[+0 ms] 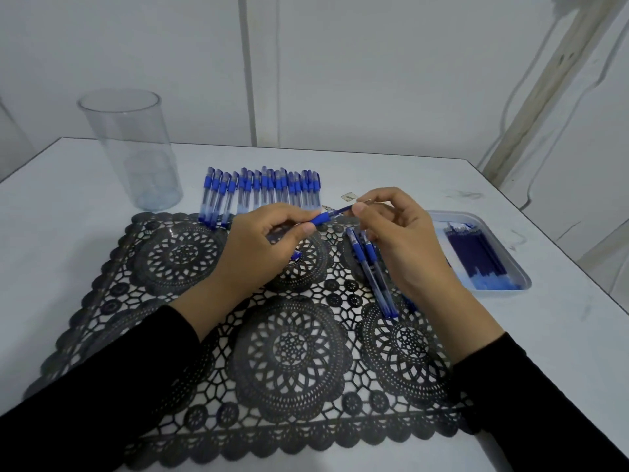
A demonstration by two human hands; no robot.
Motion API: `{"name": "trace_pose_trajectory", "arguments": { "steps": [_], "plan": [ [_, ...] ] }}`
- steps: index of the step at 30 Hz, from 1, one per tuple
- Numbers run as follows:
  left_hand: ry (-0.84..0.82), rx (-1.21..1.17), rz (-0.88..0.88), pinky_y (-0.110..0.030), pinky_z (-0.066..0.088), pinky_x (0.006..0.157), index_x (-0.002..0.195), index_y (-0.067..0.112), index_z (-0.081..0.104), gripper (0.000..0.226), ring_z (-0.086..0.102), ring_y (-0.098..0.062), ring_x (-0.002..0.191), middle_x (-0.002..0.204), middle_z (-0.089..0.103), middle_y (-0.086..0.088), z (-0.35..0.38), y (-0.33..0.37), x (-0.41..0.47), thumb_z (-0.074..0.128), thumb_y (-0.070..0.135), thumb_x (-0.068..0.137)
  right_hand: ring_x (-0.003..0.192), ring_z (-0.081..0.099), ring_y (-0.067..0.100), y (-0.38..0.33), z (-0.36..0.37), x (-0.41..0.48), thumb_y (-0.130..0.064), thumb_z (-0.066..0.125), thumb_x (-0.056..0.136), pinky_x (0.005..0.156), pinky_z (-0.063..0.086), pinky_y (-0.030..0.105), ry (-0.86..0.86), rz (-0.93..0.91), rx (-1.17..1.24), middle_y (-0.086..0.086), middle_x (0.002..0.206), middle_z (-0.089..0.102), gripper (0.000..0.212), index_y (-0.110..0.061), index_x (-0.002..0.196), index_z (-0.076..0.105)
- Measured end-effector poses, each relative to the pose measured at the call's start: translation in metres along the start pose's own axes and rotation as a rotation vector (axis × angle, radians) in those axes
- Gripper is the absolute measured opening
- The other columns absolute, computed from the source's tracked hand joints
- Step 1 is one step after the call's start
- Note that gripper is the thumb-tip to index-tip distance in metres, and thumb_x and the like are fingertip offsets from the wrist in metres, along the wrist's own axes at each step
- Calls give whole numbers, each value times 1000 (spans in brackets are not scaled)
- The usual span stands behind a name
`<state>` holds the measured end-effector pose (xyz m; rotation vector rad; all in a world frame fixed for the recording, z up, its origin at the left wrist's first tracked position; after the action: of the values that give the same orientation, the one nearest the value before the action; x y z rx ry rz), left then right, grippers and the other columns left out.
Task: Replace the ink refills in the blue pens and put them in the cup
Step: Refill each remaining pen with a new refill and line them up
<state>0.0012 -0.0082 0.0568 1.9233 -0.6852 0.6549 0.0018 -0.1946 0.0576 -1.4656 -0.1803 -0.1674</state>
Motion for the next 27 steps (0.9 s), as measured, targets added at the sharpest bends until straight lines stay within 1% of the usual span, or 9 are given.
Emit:
{"name": "trace_pose_trajectory", "arguments": {
  "steps": [4, 7, 9, 12, 15, 17, 22, 25, 27],
  "plan": [
    [-5, 38, 15, -20, 56, 72, 109, 8, 74, 21, 68, -8, 80, 95, 74, 2, -10, 0, -3, 72, 9, 88, 64, 60, 4, 7, 17, 1, -9, 71, 85, 63, 47, 17, -111, 16, -141, -7, 73, 68, 7, -13, 91, 72],
    [-22, 67, 7, -15, 53, 72, 109, 10, 74, 21, 67, -4, 81, 93, 72, 8, -19, -3, -6, 71, 12, 88, 54, 55, 3, 19, 25, 2, -13, 71, 86, 55, 44, 18, -181, 104, -193, 4, 86, 71, 18, -14, 104, 73],
    [-14, 85, -5, -16, 53, 73, 109, 10, 74, 20, 68, -6, 81, 93, 73, 6, -28, -7, -8, 72, 11, 89, 58, 53, 3, 23, 27, 3, -17, 72, 87, 56, 43, 14, -202, 124, -282, 6, 89, 71, 19, -19, 105, 73],
    [16, 115, -25, -17, 54, 78, 108, 11, 74, 20, 69, -5, 86, 96, 73, 7, -47, -15, -12, 73, 7, 88, 62, 51, -1, 22, 34, 10, -20, 70, 89, 59, 39, 6, -244, 7, -597, -7, 79, 69, 14, -23, 102, 75],
    [-2, 152, -36, -18, 56, 81, 106, 9, 75, 19, 70, -1, 91, 101, 73, 8, -61, -24, -16, 73, 9, 87, 78, 57, -1, 23, 51, 17, -19, 67, 91, 65, 39, 2, -341, -118, -892, -7, 96, 70, 17, -24, 106, 74],
    [-21, 171, -41, -19, 56, 82, 105, 8, 75, 19, 69, 0, 94, 102, 73, 7, -67, -29, -19, 73, 13, 87, 83, 57, 3, 25, 62, 20, -17, 67, 91, 68, 37, 0, -424, -174, -999, -5, 99, 68, 21, -22, 111, 73],
    [-46, 161, -21, -17, 55, 81, 106, 12, 74, 20, 70, -2, 92, 100, 73, 8, -67, -29, -23, 72, 15, 86, 76, 48, -6, 35, 75, 24, -14, 66, 92, 67, 34, -1, -516, -213, -1094, -7, 99, 62, 21, -20, 111, 72],
    [-74, 155, 2, -15, 54, 81, 107, 15, 73, 21, 69, 0, 92, 101, 70, 15, -63, -25, -23, 73, 12, 87, 77, 52, -1, 37, 73, 24, -15, 65, 92, 65, 36, 6, -489, -203, -1070, -9, 92, 62, 11, -18, 100, 73],
    [-78, 155, 8, -16, 55, 81, 107, 17, 72, 23, 69, -1, 91, 100, 68, 18, -62, -24, -23, 73, 8, 86, 76, 56, -5, 32, 67, 24, -16, 64, 93, 65, 38, 3, -424, -178, -984, -13, 87, 63, 9, -20, 98, 70]
  ]
}}
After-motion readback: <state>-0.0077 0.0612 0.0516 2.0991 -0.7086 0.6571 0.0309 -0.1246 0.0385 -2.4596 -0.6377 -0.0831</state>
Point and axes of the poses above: each hand's wrist, its own x-axis towards the middle knuckle, its own z-axis out of the palm, y = z × x, the point moved 8 cm from there along x, towards the middle knuckle
